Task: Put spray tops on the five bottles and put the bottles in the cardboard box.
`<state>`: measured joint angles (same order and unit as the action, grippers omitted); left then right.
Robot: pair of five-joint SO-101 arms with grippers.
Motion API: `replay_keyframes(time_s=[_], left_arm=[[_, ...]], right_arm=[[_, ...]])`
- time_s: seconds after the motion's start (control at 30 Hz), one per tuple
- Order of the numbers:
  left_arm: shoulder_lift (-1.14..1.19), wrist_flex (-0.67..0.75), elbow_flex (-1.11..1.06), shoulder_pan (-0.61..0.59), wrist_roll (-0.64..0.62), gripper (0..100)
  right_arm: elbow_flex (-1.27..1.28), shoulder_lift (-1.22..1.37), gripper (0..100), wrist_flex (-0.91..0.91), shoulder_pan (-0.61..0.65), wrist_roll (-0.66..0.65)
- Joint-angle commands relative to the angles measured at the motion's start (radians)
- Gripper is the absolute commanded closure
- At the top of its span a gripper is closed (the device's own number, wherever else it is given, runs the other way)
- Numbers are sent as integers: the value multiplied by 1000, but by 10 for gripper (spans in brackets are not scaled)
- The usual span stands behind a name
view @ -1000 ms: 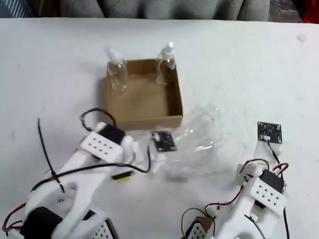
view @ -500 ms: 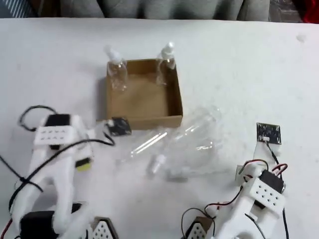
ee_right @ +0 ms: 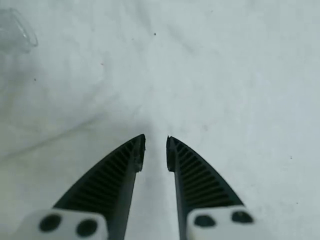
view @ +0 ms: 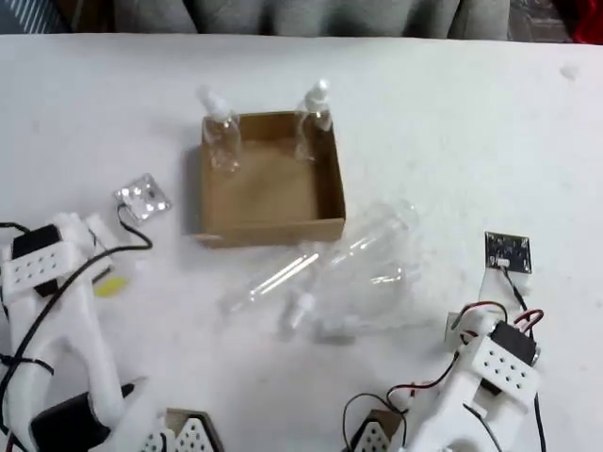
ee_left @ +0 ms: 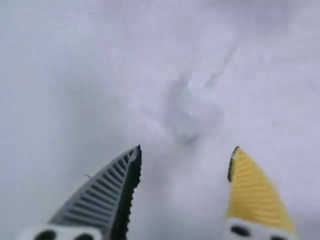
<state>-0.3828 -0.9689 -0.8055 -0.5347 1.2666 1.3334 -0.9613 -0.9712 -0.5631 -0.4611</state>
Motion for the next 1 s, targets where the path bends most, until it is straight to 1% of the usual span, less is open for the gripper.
replay_keyframes(time_s=[0.0,0.13,0.23,0.3,0.5,0.57,0.63,0.73,0.8,0.9,0.97], left_arm=[[-8,58,55,-31,-23,711],[-16,48,51,-25,-149,714],[-16,-31,58,-25,-264,714],[-16,-81,58,-24,-362,714],[-16,-236,55,-25,-753,718],[-16,-261,52,-25,-919,753],[-15,-241,52,-24,-1053,810],[-8,-170,48,-25,-1198,873],[-8,-153,48,-25,-1295,877],[-8,-149,49,-24,-1519,862],[-8,-147,52,1,-1617,843]], right_arm=[[-5,-13,961,15,8,-12],[-5,-13,961,15,8,-12],[-5,-13,961,15,8,-12],[-5,-13,961,15,8,-12],[-5,-13,961,15,10,-12],[-5,-13,961,15,10,-14],[-5,-13,961,15,10,-14],[-3,-13,961,15,10,-14],[-3,-13,961,15,10,-14],[-3,-13,961,15,10,-14],[-3,-13,960,15,10,-14]])
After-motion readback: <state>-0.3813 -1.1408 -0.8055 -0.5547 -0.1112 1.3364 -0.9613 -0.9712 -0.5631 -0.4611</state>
